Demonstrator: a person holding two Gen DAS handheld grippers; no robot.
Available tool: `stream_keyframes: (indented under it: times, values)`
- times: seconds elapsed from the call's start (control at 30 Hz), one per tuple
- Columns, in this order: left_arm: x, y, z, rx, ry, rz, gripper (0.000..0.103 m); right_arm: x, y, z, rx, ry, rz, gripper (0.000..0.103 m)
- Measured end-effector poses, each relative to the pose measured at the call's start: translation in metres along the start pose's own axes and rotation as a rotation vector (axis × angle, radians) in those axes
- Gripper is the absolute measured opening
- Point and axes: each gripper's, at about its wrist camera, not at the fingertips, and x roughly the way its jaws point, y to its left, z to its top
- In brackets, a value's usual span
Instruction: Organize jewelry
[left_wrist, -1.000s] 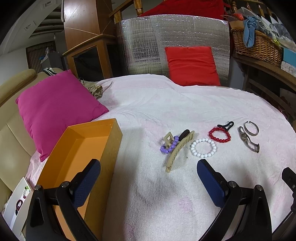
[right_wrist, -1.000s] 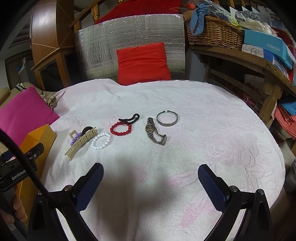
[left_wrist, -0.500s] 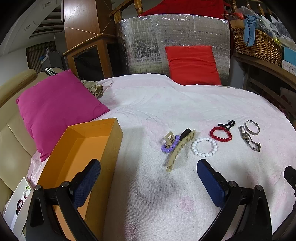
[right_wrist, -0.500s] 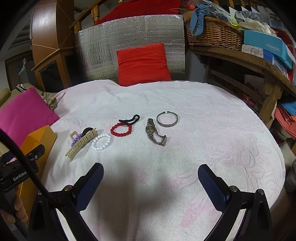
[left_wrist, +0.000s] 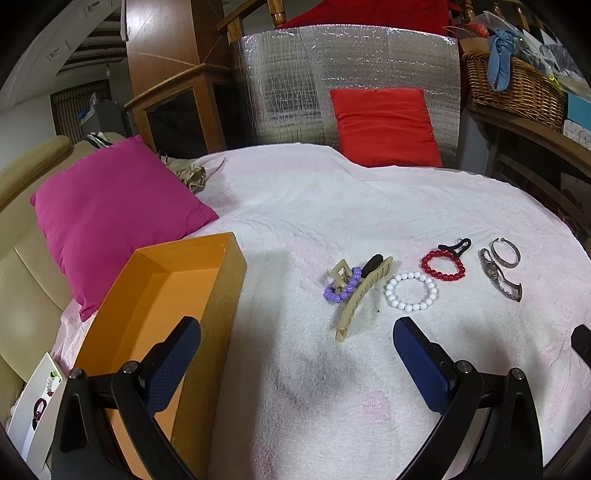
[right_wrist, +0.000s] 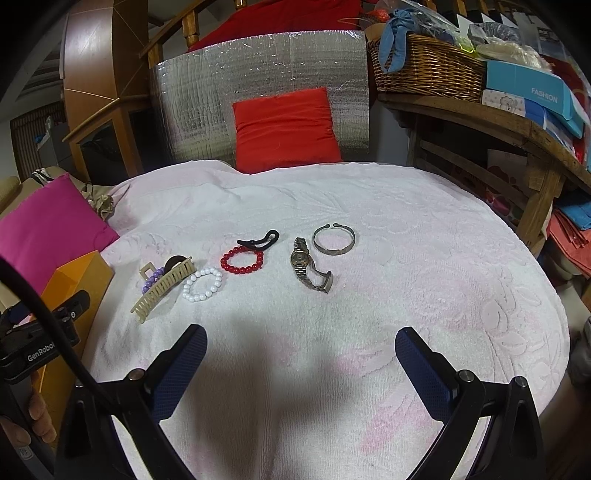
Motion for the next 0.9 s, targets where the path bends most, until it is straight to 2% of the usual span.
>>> stream_keyframes:
  times: [0.13,0.3,0.53,0.6,0.77,0.83,0.9]
  values:
    - [0.024,0.021,0.003,-0.043,0.081,-0.043,0.103,0.010,-0.009,0.009,0.015,0.008,-0.011,0.102]
    - [0.041,0.037,0.005,-0.046,0.091,-0.061,0.103,0.035,-0.024,0.024,0.023,0.051,0.021,0.092]
    - [0.066,0.019,0.005,-0.025,0.167,-0.210,0.102,0.074,-0.030,0.043,0.035,0.112,0.117,0.075]
    - [0.075,0.007,0.005,-0.005,0.187,-0.235,0.089,0.081,-0.036,0.046,0.070,0.123,0.127,0.071]
    - [0.102,-0.016,0.003,0.033,0.253,-0.270,0.074,0.093,-0.057,0.054,0.146,0.128,0.120,0.068]
    - [0.114,-0.019,0.002,0.031,0.275,-0.278,0.064,0.097,-0.067,0.056,0.176,0.134,0.104,0.068]
    - [0.125,-0.019,0.001,0.019,0.303,-0.292,0.048,0.102,-0.076,0.057,0.206,0.145,0.094,0.068]
